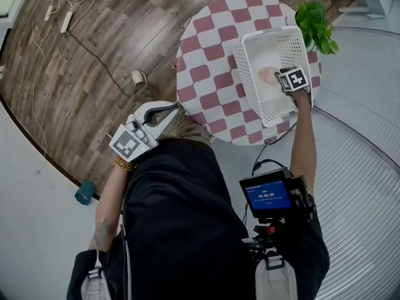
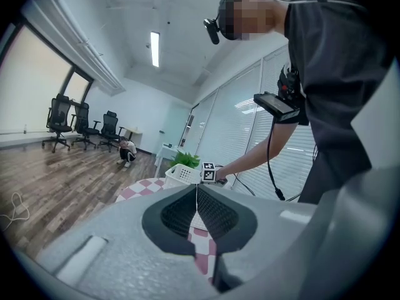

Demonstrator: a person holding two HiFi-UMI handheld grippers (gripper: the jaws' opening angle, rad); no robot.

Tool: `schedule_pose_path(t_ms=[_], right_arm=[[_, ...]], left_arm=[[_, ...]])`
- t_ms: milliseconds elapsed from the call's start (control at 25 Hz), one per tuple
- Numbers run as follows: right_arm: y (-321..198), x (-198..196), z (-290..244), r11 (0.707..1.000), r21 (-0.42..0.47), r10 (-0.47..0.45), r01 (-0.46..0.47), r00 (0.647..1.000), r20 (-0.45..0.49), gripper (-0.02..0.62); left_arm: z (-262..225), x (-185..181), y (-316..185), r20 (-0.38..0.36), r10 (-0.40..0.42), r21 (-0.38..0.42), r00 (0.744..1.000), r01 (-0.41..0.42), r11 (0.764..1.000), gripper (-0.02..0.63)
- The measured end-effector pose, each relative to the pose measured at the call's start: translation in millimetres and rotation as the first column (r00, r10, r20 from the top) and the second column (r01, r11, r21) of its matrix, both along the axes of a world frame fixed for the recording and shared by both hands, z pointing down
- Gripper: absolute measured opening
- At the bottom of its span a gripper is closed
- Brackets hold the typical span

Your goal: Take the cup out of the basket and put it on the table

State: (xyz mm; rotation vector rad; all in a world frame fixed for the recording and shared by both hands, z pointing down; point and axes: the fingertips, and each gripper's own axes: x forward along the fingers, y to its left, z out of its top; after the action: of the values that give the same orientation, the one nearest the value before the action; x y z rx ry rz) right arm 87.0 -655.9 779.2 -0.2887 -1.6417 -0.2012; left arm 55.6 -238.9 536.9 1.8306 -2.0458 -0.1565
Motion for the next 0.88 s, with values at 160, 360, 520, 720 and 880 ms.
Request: schedule_pose_path(t_ms=[160, 360, 520, 720, 880], right_arm=[[1, 4, 9, 0.999, -0.019, 0.025, -0.026, 0.999, -0.037, 0.109], [3, 4, 14, 0.999, -0.031, 0.027, -0.029, 0.998, -0.050, 0.094], [4, 5, 18, 0.999, -0.032, 0.026, -0.028, 0.998, -0.055, 0.094], [2, 10, 23, 0.998, -0.038, 0.042, -0.045, 0.997, -0.065, 0.084], [1, 10, 23, 0.998, -0.036, 0.045, -0.047, 0.997, -0.059, 0.074]], left_arm=[[4, 0, 4, 0.003, -0.009, -0.009, 1.000, 0.009, 1.000, 0.005], [7, -1, 6, -0.013, -0.026, -0.016, 1.000, 0.026, 1.000, 0.005], [10, -1, 6, -0.010, -0.026, -0.019, 1.000, 0.026, 0.999, 0.005], [11, 0, 7, 0.009, -0.024, -0.020, 1.000, 0.024, 1.000, 0.005], [11, 2, 8, 0.004, -0.031, -0.024, 1.000, 0.031, 0.999, 0.005]])
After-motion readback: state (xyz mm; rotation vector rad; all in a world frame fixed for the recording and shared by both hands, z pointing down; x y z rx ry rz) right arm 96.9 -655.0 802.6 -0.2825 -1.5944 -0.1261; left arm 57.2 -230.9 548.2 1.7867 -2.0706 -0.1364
